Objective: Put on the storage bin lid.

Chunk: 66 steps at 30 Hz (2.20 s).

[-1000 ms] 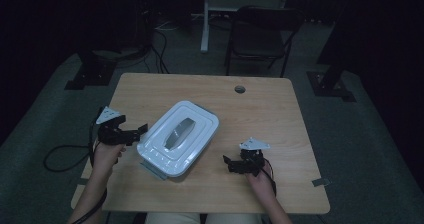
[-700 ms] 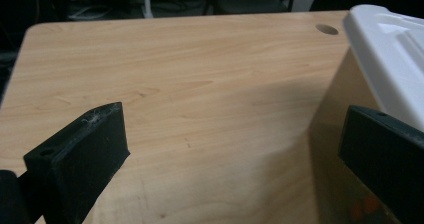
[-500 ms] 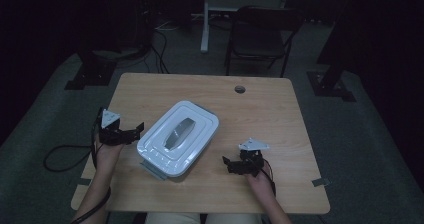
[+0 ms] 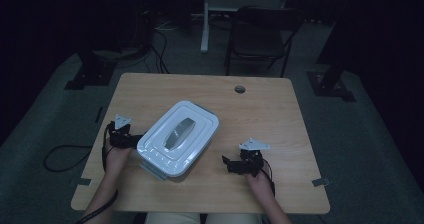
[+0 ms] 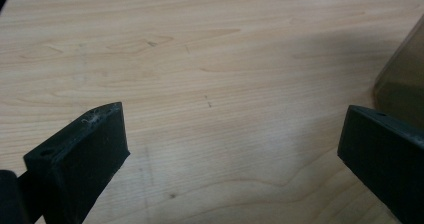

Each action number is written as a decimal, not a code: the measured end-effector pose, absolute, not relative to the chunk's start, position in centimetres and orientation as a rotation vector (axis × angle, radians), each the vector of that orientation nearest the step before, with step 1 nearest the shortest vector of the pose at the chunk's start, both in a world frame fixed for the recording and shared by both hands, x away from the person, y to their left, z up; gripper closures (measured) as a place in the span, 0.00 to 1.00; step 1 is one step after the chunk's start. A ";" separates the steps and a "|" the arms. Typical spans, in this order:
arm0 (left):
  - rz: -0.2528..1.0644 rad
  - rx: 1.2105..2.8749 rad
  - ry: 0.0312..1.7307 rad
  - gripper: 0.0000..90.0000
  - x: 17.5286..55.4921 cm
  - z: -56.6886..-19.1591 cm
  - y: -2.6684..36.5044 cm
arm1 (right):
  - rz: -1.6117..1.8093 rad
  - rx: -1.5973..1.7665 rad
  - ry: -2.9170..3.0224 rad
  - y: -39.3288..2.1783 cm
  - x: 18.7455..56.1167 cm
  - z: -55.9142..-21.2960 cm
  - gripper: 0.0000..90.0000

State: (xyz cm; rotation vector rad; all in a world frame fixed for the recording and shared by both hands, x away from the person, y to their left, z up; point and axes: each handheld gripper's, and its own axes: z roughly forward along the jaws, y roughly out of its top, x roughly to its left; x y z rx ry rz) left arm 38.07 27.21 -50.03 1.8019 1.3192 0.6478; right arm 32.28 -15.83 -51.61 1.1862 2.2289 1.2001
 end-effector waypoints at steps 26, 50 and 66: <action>0.548 1.907 1.237 0.01 35.4 -50.7 23.0 | 1.187 1.216 2.176 -16.5 32.5 -51.3 0.14; 0.508 2.037 1.109 0.01 33.8 -50.5 17.5 | 1.190 1.249 2.149 -17.6 33.4 -51.3 0.15; 0.450 2.111 1.003 0.01 33.2 -49.8 13.2 | 1.127 1.313 2.109 -20.6 33.9 -51.1 0.17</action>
